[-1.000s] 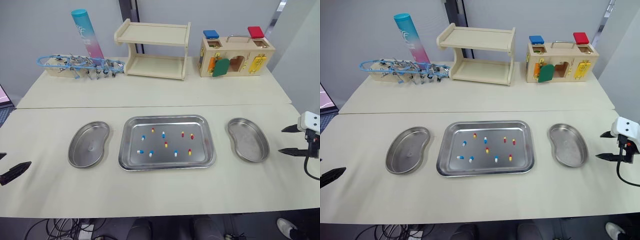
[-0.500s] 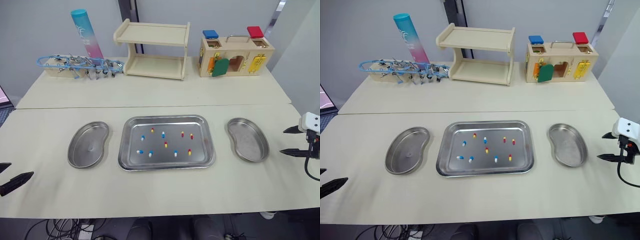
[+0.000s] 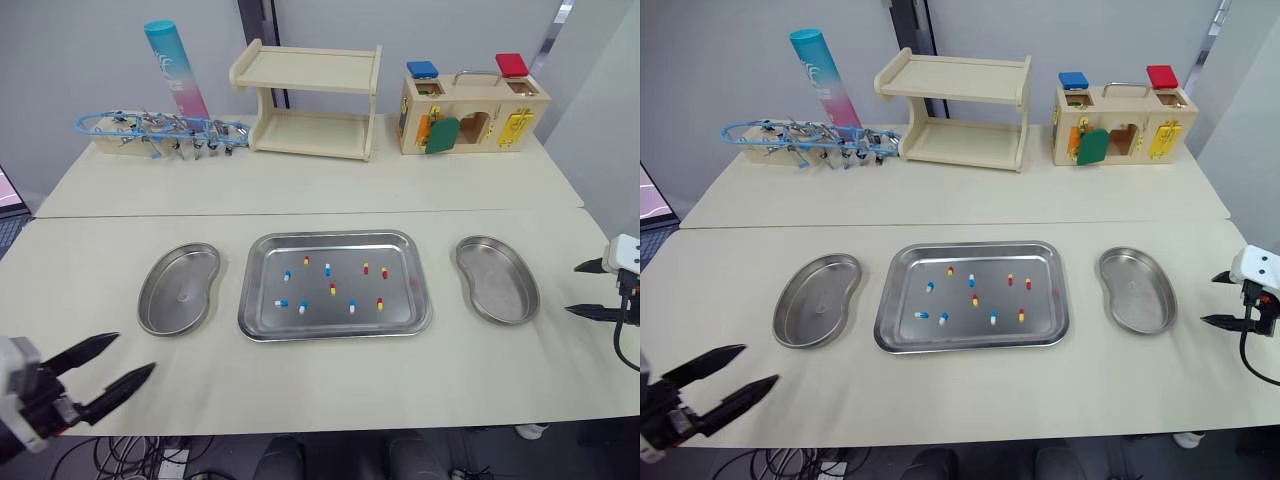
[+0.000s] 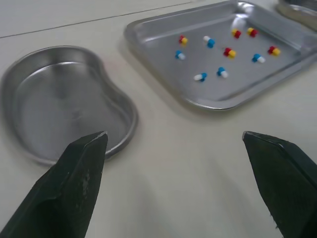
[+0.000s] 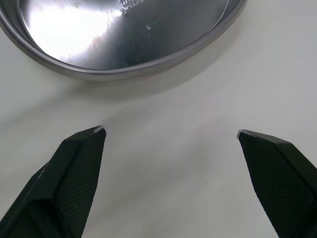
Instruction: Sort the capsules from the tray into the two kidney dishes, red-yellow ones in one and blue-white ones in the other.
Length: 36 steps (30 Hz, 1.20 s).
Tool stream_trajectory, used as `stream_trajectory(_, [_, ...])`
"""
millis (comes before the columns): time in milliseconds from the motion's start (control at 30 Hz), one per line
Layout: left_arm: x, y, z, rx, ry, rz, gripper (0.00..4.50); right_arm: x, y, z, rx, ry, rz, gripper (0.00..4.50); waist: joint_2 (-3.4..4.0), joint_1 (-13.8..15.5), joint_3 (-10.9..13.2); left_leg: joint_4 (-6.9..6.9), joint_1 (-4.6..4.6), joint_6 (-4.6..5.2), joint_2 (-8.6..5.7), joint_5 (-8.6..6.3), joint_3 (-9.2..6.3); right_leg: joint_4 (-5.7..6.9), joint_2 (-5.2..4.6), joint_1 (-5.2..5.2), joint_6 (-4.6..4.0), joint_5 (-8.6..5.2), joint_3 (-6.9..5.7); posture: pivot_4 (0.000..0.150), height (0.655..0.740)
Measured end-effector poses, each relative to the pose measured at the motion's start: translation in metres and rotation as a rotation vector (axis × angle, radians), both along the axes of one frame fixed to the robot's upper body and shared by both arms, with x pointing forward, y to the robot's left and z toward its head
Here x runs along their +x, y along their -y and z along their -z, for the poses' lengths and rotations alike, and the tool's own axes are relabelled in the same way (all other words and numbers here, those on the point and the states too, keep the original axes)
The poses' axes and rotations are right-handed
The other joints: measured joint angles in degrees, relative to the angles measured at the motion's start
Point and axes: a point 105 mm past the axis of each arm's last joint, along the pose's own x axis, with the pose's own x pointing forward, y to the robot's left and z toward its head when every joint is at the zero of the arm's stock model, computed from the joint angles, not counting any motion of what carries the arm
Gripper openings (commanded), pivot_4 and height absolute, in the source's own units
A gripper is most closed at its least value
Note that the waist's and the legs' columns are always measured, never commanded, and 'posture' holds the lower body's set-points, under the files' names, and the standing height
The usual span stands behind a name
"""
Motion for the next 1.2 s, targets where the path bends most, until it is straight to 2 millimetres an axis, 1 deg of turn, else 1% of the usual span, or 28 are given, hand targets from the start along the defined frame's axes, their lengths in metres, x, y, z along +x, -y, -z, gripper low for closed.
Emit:
stream_trajectory(133, [-0.003,0.041,0.006,-0.053,0.069,0.130,4.50,0.000,0.000,0.000,-0.001,0.015,-0.004,4.49,0.02,0.07,-0.02,0.01,0.00,0.00,0.00,0.00,0.06,-0.03,0.00,0.01,0.02,0.02,0.05,0.150,0.7400])
stream_trajectory(267, [-0.005,0.059,0.016,-0.072,0.096,0.182,4.50,0.000,0.001,-0.003,0.014,0.034,0.001,4.49,0.06,0.24,-0.04,0.02,0.02,0.00,0.00,0.00,0.09,-0.04,0.00,0.03,0.02,0.02,0.08,0.150,0.7400])
stream_trajectory(400, [-0.004,0.066,0.019,-0.079,0.135,0.195,4.50,0.000,0.002,-0.014,0.012,0.056,-0.001,4.49,0.08,0.31,-0.05,0.02,0.02,0.01,-0.01,0.00,0.10,-0.04,0.00,0.02,0.02,0.02,0.09,0.150,0.7400])
stream_trajectory(500, [-0.004,0.070,0.020,-0.087,0.163,0.203,4.50,-0.001,-0.003,-0.020,0.024,0.061,-0.023,4.49,0.09,0.32,-0.05,0.02,0.02,0.01,-0.01,0.00,0.08,-0.04,0.00,0.03,0.02,0.02,0.08,0.150,0.7400])
stream_trajectory(567, [-0.004,0.070,0.023,-0.096,0.177,0.194,4.50,-0.001,-0.010,-0.023,0.048,0.056,-0.045,4.49,0.11,0.34,-0.06,0.03,0.03,0.01,-0.01,0.00,0.10,-0.04,0.00,0.03,0.02,0.02,0.09,0.150,0.7400])
stream_trajectory(633, [-0.005,0.071,0.025,-0.104,0.183,0.196,4.50,0.003,-0.022,-0.031,0.069,0.077,-0.082,4.49,0.13,0.30,-0.07,0.02,0.03,0.01,-0.01,0.00,0.10,-0.04,0.01,0.03,0.03,0.03,0.10,0.150,0.7400])
stream_trajectory(667, [-0.005,0.072,0.025,-0.106,0.193,0.195,4.50,0.005,-0.035,-0.038,0.088,0.087,-0.121,4.49,0.15,0.29,-0.08,0.02,0.03,0.01,-0.01,0.00,0.09,-0.04,0.01,0.02,0.03,0.03,0.10,0.150,0.7400])
stream_trajectory(767, [-0.003,0.072,0.027,-0.105,0.211,0.185,4.50,0.008,-0.096,-0.055,0.147,0.122,-0.321,4.49,0.22,0.15,-0.14,0.02,0.01,0.01,0.03,0.00,-0.01,-0.03,0.08,0.04,0.03,0.03,0.03,0.150,0.7400])
stream_trajectory(800, [-0.002,0.071,0.027,-0.103,0.215,0.174,4.50,0.009,-0.115,-0.058,0.166,0.133,-0.372,4.49,0.20,0.21,-0.16,0.02,0.01,0.01,0.03,-0.01,-0.02,-0.03,0.08,0.04,0.03,0.03,0.02,0.150,0.7400])
stream_trajectory(833, [-0.002,0.070,0.027,-0.102,0.220,0.160,4.50,0.009,-0.141,-0.058,0.200,0.139,-0.428,4.49,0.13,0.25,-0.20,0.02,0.01,0.01,0.03,-0.01,-0.06,-0.04,0.08,0.04,0.03,0.03,0.01,0.150,0.7400])
stream_trajectory(900, [0.000,0.069,0.026,-0.103,0.229,0.138,4.50,0.006,-0.184,-0.053,0.272,0.118,-0.512,4.49,0.09,0.55,-0.19,0.05,-0.06,0.01,0.03,0.00,-0.11,-0.04,0.08,0.02,0.04,0.03,-0.05,0.150,0.7400])
stream_trajectory(967, [0.001,0.068,0.025,-0.101,0.230,0.123,4.50,0.002,-0.210,-0.050,0.323,0.086,-0.546,4.49,0.05,1.36,-0.17,0.06,-0.12,0.01,0.01,-0.01,-0.11,-0.09,0.07,-0.02,0.05,0.04,-0.06,0.150,0.7400])
stream_trajectory(1067, [-0.002,0.067,0.028,-0.101,0.215,0.108,4.50,0.002,-0.246,-0.052,0.375,0.094,-0.590,4.49,-0.06,2.07,-0.20,0.04,-0.12,0.01,0.01,0.00,-0.18,-0.11,0.08,-0.03,0.05,0.04,-0.12,0.150,0.7400])
stream_trajectory(1100, [-0.002,0.068,0.028,-0.104,0.214,0.105,4.50,0.000,-0.262,-0.048,0.386,0.087,-0.619,4.32,-0.10,2.08,-0.23,0.03,-0.11,0.01,0.02,0.00,-0.22,-0.10,0.10,-0.02,0.04,0.04,-0.15,0.150,0.7400])
stream_trajectory(1133, [-0.001,0.070,0.027,-0.107,0.218,0.110,4.50,-0.002,-0.274,-0.042,0.388,0.069,-0.641,4.12,-0.11,2.20,-0.23,0.04,-0.12,0.01,0.02,0.00,-0.25,-0.09,0.10,-0.02,0.04,0.04,-0.18,0.150,0.7400])
stream_trajectory(1167, [-0.001,0.071,0.026,-0.103,0.221,0.107,4.50,-0.003,-0.286,-0.032,0.387,0.045,-0.654,3.87,-0.17,2.29,-0.26,0.04,-0.12,0.01,0.02,0.00,-0.24,-0.09,0.10,-0.02,0.04,0.04,-0.17,0.150,0.7400])
stream_trajectory(1200, [-0.001,0.071,0.025,-0.099,0.227,0.103,4.50,-0.004,-0.297,-0.023,0.383,0.027,-0.660,3.53,-0.19,2.32,-0.27,0.05,-0.13,0.01,0.02,0.00,-0.23,-0.09,0.10,-0.03,0.04,0.04,-0.17,0.150,0.7400])
